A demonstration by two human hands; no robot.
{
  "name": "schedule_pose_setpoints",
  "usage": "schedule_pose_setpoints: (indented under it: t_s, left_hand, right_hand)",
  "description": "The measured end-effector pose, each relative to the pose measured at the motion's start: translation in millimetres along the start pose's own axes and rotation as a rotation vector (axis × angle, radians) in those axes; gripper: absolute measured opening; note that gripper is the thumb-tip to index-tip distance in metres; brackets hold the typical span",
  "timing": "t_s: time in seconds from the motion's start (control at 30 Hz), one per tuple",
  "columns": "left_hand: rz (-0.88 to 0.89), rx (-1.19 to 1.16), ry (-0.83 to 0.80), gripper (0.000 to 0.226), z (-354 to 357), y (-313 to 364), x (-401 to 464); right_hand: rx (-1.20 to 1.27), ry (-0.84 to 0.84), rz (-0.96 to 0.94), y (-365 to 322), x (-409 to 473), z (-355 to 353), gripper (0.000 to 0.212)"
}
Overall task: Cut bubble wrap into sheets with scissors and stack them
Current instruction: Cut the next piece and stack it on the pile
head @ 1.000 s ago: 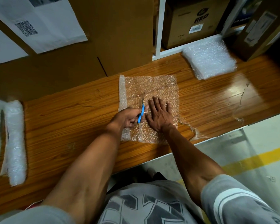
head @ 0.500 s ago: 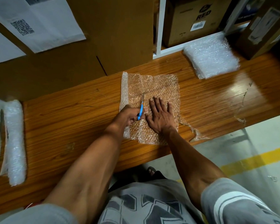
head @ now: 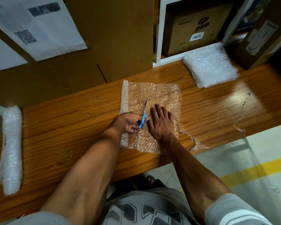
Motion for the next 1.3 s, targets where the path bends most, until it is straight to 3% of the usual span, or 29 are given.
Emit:
schedule_pose_setpoints:
  t_s: [0.13, 0.27, 0.43, 0.67, 1.07, 1.3]
  left_hand:
    - [-0.043, -0.030, -0.038, 0.037, 2, 1, 4]
    - [-0.072, -0.075, -0.072, 0.032, 3, 4, 2]
    - [-0.083, -0.069, -0.102, 0.059, 5, 22, 1]
    - [-0.065, -0.004, -0.015, 0.035, 7, 38, 15]
    - [0.058, 0.015, 0.111, 0.029, -1, 37, 27]
    - [-0.001, 0.068, 0.064, 0.033, -5, 36, 29]
  right_hand:
    - [-0.019, -0.014, 0.021, 9, 20, -6, 0.072]
    - [-0.105, -0.092, -0.006, 21, 34, 5, 0.080]
    - [-0.144, -0.087, -0.020, 27, 34, 8, 0.083]
    - [-0.133, -0.087, -0.023, 29, 35, 10, 0.085]
    - [-0.096, -0.088, -0.008, 30, 37, 10, 0.087]
    - [-0.099, -0.096, -0.005, 30, 35, 8, 0.089]
Point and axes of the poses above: each hand's wrist, its own x-axis towards the middle knuckle, its own z-axis out of the palm, y = z × x, the point moved 7 cm from there along x, towards the middle knuckle, and after that the axes turned 5 degrees about z, right-handed, at the moved point
